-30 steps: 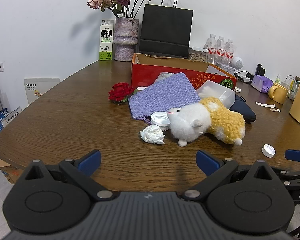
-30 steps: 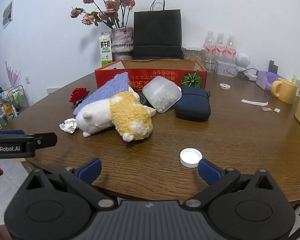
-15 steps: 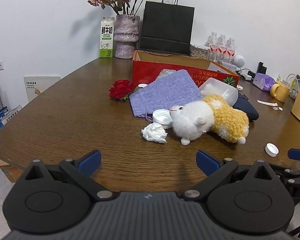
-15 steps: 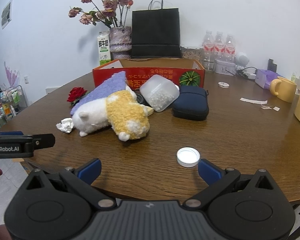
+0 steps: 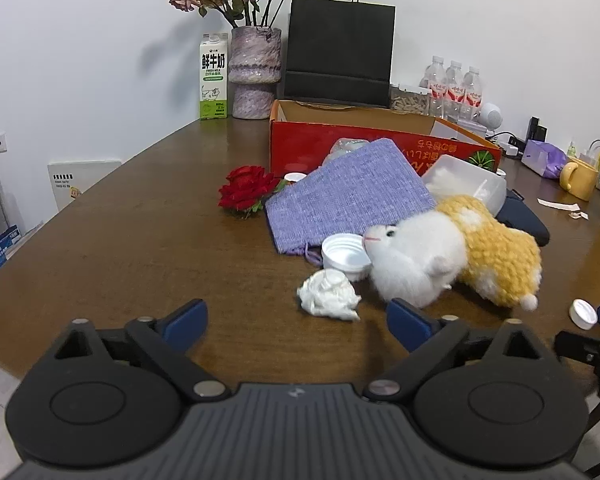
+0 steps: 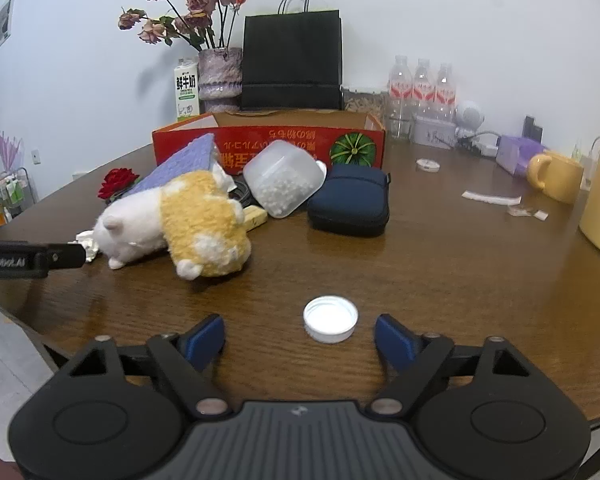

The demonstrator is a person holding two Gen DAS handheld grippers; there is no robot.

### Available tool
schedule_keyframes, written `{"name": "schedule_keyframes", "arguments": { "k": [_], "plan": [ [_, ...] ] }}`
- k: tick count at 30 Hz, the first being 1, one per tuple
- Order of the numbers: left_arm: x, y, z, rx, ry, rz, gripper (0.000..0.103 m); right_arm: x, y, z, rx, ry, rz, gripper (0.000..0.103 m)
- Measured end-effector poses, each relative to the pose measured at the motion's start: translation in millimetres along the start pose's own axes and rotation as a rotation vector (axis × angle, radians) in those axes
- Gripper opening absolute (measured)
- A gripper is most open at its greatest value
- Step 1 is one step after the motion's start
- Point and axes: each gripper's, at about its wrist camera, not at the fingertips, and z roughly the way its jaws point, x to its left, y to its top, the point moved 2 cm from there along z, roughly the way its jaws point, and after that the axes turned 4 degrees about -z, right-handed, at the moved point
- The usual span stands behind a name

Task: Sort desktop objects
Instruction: 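Grasp the white bottle cap with the right tool while the left tool grasps the tissue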

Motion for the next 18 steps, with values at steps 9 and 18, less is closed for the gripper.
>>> {"name": "schedule_keyframes", "arguments": {
  "k": [9, 18],
  "plan": [
    [-3.7, 5.8, 20.0, 0.006, -0.031, 0.025, 0.047, -5.2, 3.5, 3.0, -0.024, 0.014, 0.001, 0.033],
    [1.2, 14.5, 17.0, -0.007, -0.057, 0.044, 0.020, -2.4, 11.3, 9.4, -0.025, 0.053, -0.011, 0.027]
  ]
}}
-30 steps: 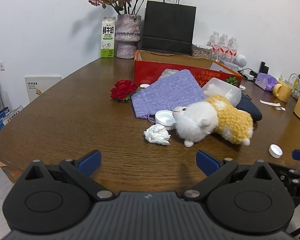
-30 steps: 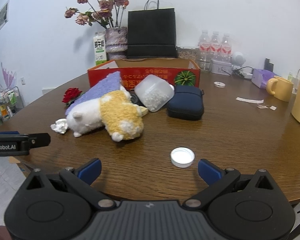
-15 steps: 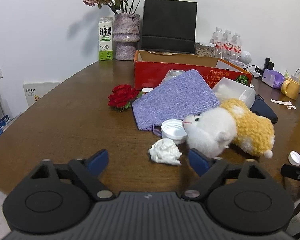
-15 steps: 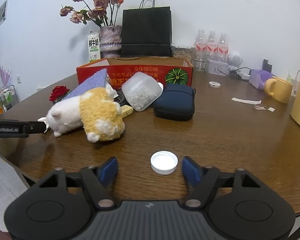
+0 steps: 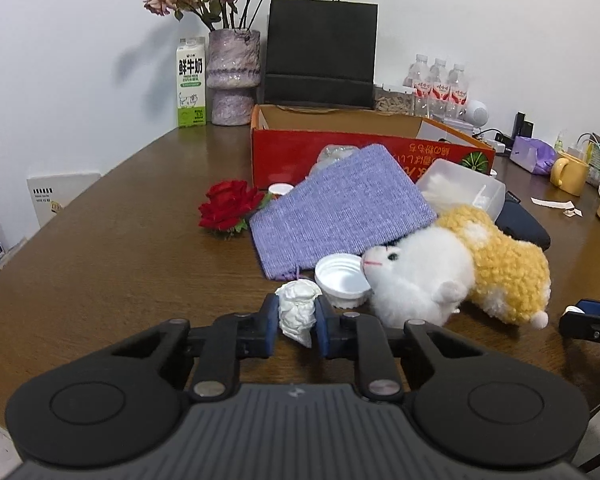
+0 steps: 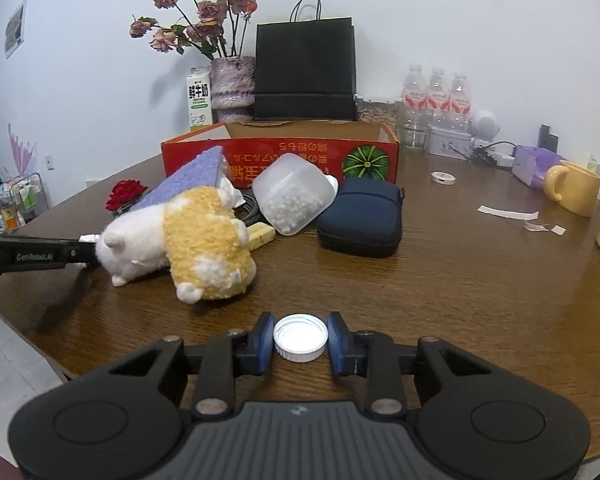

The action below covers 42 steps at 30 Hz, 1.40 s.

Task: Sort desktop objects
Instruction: 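Carry cap and tissue into the box and open both tools to drop them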

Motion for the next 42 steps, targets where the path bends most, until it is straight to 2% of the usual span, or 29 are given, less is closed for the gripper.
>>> {"name": "schedule_keyframes", "arguments": {
  "k": [4, 8, 14, 18, 24, 29, 32, 35, 42],
  "plan": [
    [0.5, 12.9, -7.0, -0.034, -0.016, 0.014, 0.019, -1.9, 11.5, 2.1, -0.022, 0.019, 0.000, 0.027],
    [1.6, 41.0, -14.1, -0.101, -0.032, 0.024, 0.019, -7.8, 37.8, 3.9, -0.074, 0.037, -0.009, 0.027],
    [-5.8, 114.5, 2.3, -0.192, -0.060, 0.049, 0.019, -22.0, 108.1, 21.9, -0.186, 0.039, -0.063, 0.027],
    [-20.2, 169.6, 37.0, -0.202, -0.064, 0.070, 0.019, -36.8, 167.2, 48.6, -0.233, 0.029, -0.087, 0.027],
    [-37.2, 219.2, 111.2, -0.094, -0.060, 0.059, 0.019, -58.6, 246.3, 128.4, -0.171, 0.011, -0.096, 0.027],
    [-44.0, 236.0, 180.4, 0.045, -0.021, 0.047, 0.019, -66.7, 279.0, 202.9, -0.043, 0.001, -0.094, 0.027],
    [-42.5, 234.7, 218.3, 0.132, 0.012, 0.052, 0.019, -70.7, 284.5, 247.3, 0.044, -0.048, -0.073, 0.027],
    [-35.8, 229.6, 247.5, 0.212, 0.021, 0.045, 0.019, -75.9, 279.5, 280.7, 0.126, -0.029, -0.043, 0.027],
    [-27.2, 217.1, 281.4, 0.320, 0.062, 0.044, 0.021, -73.0, 253.5, 320.2, 0.286, -0.005, -0.056, 0.027]
  ]
}}
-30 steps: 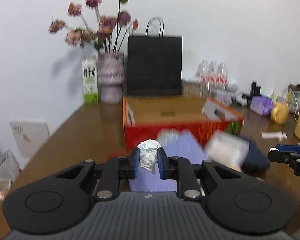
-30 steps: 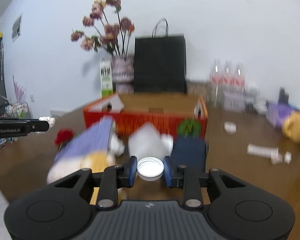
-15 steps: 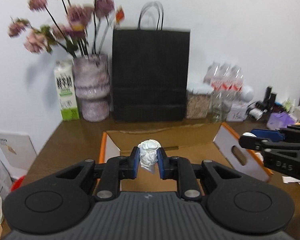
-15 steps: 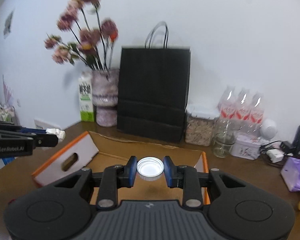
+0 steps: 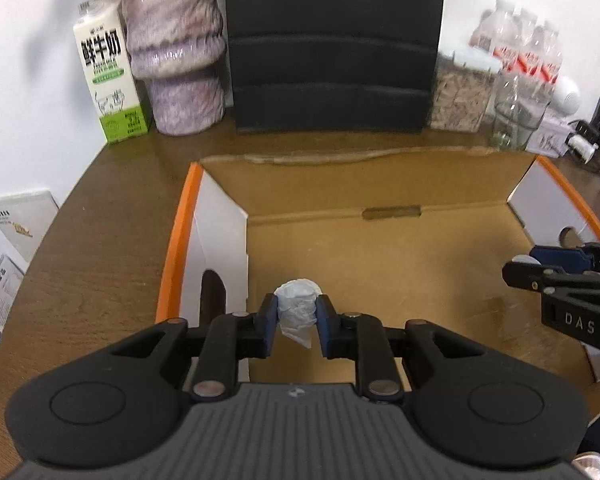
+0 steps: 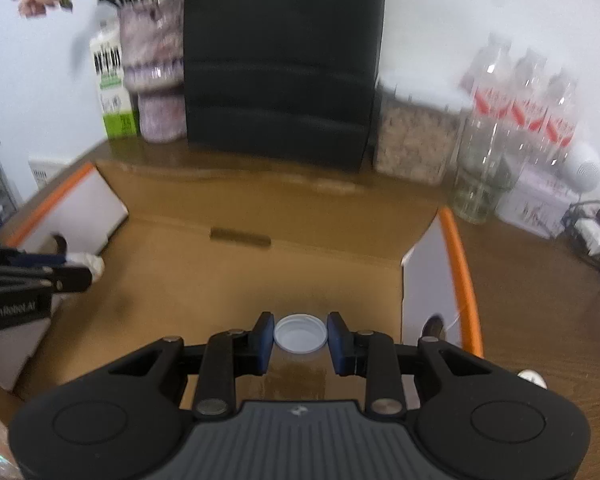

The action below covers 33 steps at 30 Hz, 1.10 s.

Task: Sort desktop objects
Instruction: 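Carry cap and tissue into the box and open both tools to drop them, then move the right tool to the navy pouch while the left tool reaches the red rose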

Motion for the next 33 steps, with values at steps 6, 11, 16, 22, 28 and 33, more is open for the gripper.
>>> {"name": "schedule_keyframes", "arguments": {
  "k": [6, 11, 16, 22, 28, 33],
  "plan": [
    [-4.1, -4.5, 7.1, 0.027, -0.003, 0.008, 0.040, -1.2, -7.4, 8.2, 0.061, 0.027, 0.015, 0.043],
    [-15.5, -7.1, -9.6, -0.045, 0.007, 0.032, 0.098, -3.0, -9.0, -4.3, 0.034, 0.064, 0.033, 0.082],
    [-12.8, -6.4, -33.3, -0.145, 0.020, 0.012, 0.103, -0.1, -8.2, -32.6, -0.046, 0.072, 0.033, 0.099],
    [2.5, -9.2, -68.1, -0.245, 0.018, -0.058, 0.103, -0.6, -7.6, -72.0, -0.135, 0.056, 0.042, 0.103],
    [15.7, -23.4, -103.3, -0.295, 0.019, -0.067, 0.103, 8.9, -18.5, -113.7, -0.197, 0.036, 0.014, 0.103],
    [28.9, -46.3, -133.9, -0.339, 0.012, -0.056, 0.103, 18.9, -38.8, -148.0, -0.258, 0.024, -0.017, 0.103]
  ]
}}
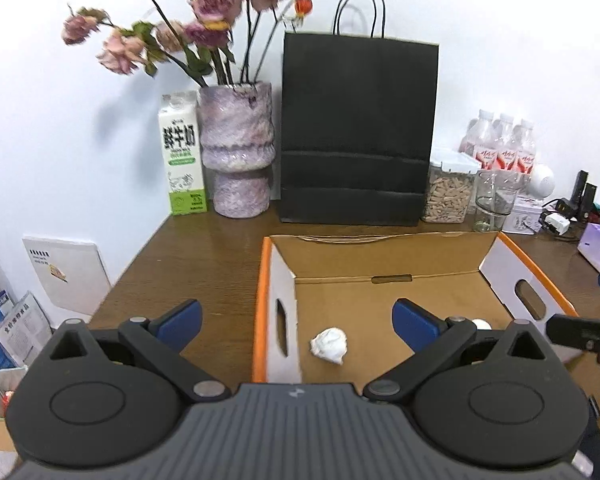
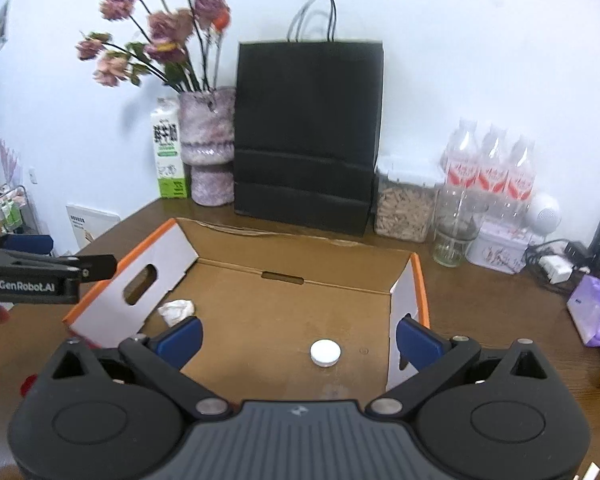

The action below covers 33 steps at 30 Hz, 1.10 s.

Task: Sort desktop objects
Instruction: 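Move the right tool to the navy pouch while the left tool reaches the red rose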

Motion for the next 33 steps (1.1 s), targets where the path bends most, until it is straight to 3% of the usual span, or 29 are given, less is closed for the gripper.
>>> {"name": "schedule_keyframes", "arguments": {
  "k": [9, 21, 33],
  "plan": [
    [34.9, -43.0, -62.1, -0.060, 0.026, 0.039, 0.103, 3.3, -53.6, -58.2, -0.057, -0.008, -0.011, 0.103],
    [70.5, -122.4, -94.8, -0.050, 0.085, 0.045, 0.103, 4.0, -141.2, -86.0, -0.005, -0.076, 0.022, 0.103],
    [76.4, -129.1, -77.4, -0.006, 0.108, 0.018, 0.103, -12.9, -147.0, -63.4, 0.070, -0.112, 0.062, 0.103]
  ]
}}
